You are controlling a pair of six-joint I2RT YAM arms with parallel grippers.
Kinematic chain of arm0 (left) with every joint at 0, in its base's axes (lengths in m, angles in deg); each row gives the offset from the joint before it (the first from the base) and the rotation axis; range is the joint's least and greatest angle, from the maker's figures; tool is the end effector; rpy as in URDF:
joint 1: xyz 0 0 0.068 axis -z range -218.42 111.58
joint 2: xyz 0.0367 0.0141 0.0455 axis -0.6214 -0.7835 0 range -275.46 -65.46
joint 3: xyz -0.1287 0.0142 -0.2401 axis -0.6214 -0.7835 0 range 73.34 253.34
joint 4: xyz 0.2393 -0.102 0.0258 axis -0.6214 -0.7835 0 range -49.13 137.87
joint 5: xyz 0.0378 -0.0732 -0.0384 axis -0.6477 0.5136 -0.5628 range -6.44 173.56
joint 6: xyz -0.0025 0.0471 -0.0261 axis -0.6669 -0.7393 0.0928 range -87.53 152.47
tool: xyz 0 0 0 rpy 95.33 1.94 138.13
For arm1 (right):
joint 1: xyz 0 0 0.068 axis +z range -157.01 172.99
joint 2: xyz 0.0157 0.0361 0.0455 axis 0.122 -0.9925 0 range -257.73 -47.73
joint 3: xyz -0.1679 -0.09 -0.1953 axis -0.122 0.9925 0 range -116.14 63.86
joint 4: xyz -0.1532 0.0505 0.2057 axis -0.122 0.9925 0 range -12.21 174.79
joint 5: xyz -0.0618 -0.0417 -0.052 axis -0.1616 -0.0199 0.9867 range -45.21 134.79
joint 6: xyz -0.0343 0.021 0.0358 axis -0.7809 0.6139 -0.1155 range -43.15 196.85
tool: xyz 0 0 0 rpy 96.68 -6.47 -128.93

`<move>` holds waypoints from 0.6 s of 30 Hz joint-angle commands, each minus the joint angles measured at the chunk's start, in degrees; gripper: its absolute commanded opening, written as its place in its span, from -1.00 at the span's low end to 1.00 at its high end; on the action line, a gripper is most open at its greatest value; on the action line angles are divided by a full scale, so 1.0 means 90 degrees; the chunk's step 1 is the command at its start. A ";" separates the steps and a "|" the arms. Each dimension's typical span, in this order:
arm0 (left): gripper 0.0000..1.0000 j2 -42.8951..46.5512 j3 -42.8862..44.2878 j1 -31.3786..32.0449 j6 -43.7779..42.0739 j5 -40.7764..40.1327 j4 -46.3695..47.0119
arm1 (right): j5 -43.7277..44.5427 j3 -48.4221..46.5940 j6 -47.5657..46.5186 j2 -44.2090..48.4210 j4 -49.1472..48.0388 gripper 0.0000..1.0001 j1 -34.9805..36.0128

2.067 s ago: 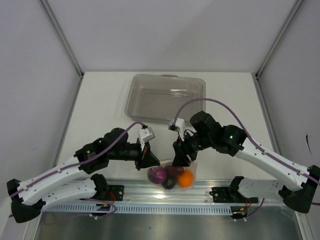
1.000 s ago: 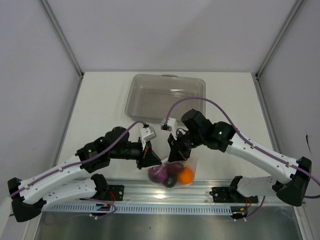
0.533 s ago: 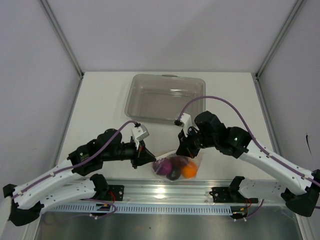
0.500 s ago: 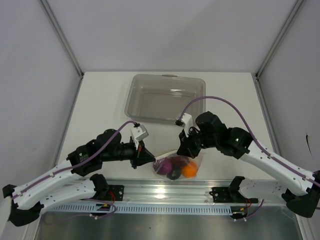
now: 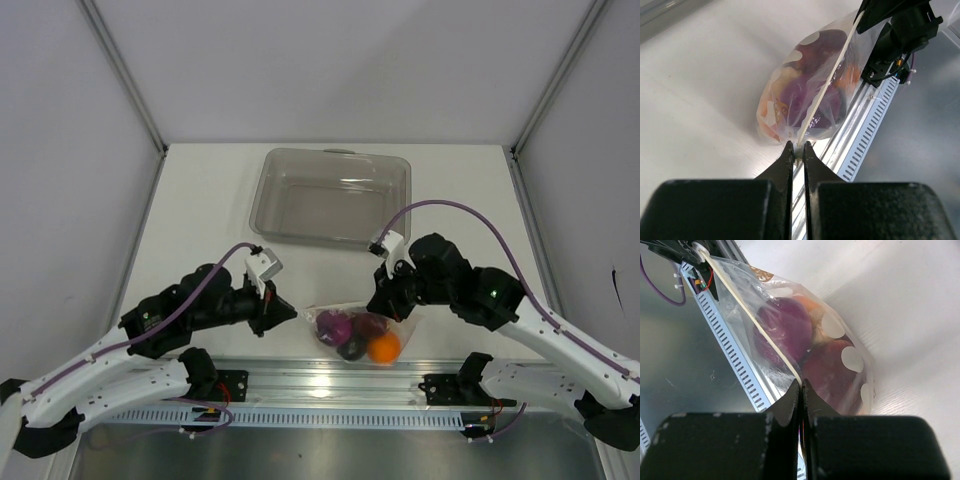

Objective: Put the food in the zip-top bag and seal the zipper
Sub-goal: Zip the zipper food storage bag at the center of the board, then place the zipper food storage bag at the center of the board.

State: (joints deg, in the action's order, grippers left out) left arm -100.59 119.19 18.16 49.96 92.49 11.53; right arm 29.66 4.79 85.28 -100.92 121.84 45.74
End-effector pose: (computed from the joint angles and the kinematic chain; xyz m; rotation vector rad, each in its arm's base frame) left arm 0.0681 -0.1133 0.3227 0.8189 1.9909 -0.9494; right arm 0.1043 0.1525 0.3427 -1.0278 2.1211 0.8503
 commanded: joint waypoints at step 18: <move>0.99 -0.0384 0.1009 -0.0114 -0.0089 -0.1645 -0.0270 | 0.1475 0.0040 0.0899 -0.0008 0.0319 -1.00 -0.0411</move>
State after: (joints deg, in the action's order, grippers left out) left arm -104.26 125.15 17.55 49.83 82.34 8.01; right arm 37.70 5.77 90.63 -100.87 123.41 43.23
